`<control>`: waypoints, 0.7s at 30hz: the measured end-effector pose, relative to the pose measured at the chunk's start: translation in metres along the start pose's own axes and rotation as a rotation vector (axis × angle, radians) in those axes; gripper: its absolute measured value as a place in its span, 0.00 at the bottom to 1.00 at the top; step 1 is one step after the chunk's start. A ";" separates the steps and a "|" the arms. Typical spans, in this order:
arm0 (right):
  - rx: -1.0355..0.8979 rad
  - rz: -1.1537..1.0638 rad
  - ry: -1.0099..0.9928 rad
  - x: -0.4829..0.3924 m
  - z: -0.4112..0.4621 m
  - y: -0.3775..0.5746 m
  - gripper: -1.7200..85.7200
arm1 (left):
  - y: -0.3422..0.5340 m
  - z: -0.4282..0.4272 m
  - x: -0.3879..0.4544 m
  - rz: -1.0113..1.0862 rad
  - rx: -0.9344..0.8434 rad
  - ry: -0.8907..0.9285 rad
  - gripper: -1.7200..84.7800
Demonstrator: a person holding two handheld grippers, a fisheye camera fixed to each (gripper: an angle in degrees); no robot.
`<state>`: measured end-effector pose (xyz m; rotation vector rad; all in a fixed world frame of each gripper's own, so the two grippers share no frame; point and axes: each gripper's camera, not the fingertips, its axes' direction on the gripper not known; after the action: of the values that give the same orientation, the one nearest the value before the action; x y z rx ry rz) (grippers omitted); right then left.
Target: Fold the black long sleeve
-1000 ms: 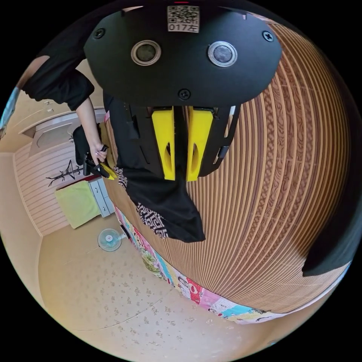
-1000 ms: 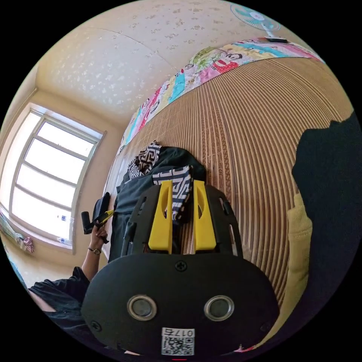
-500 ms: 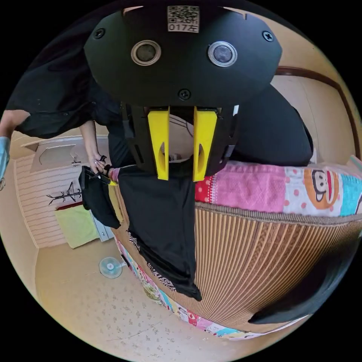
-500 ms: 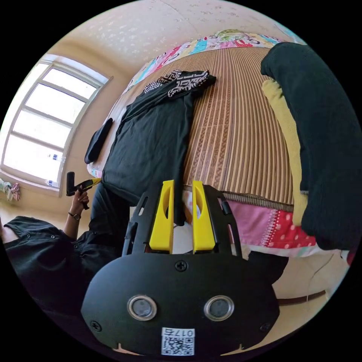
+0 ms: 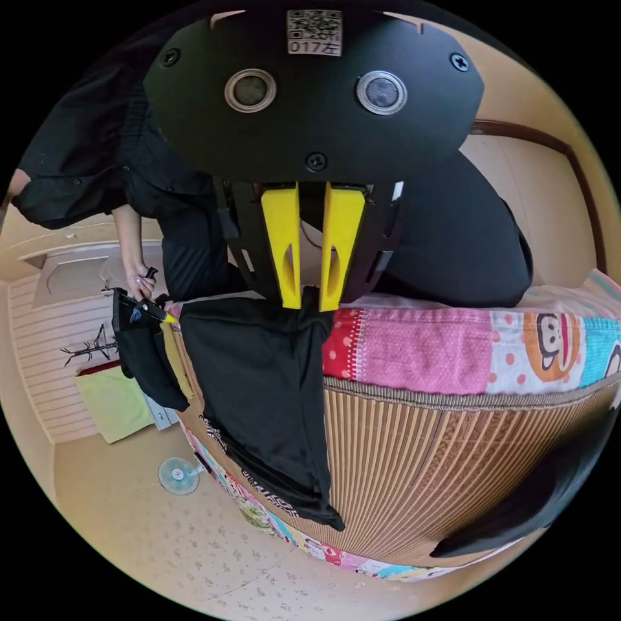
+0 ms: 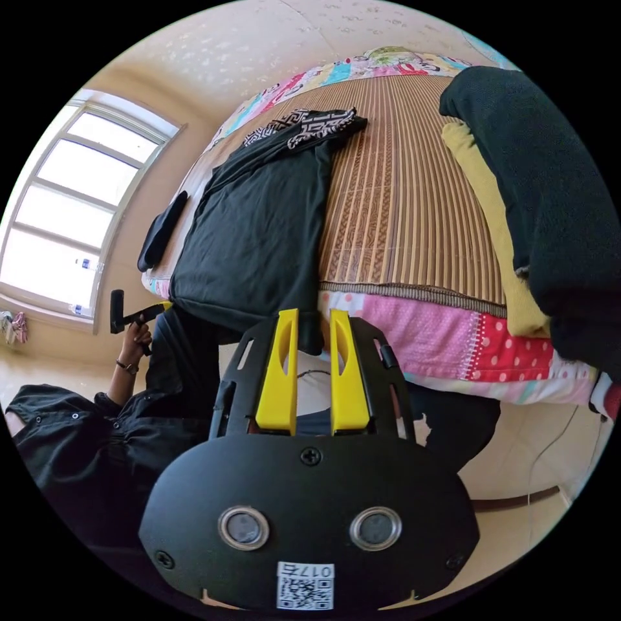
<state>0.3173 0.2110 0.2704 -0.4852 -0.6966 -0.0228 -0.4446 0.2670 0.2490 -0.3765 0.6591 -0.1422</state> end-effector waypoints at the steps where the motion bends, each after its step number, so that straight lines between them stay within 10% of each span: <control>1: 0.005 0.007 -0.042 0.003 -0.002 0.003 0.11 | 0.004 -0.008 -0.004 -0.003 0.021 0.034 0.05; 14: -0.053 0.001 -0.087 0.014 0.009 0.037 0.06 | 0.035 -0.081 -0.038 -0.048 0.160 0.380 0.02; 21: 0.295 -0.070 -0.535 0.037 -0.114 0.091 0.04 | 0.056 -0.120 -0.046 -0.014 0.225 0.679 0.01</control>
<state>0.4314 0.2472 0.1796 -0.1777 -1.2203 0.1477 -0.5548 0.2947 0.1667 -0.1060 1.2964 -0.3621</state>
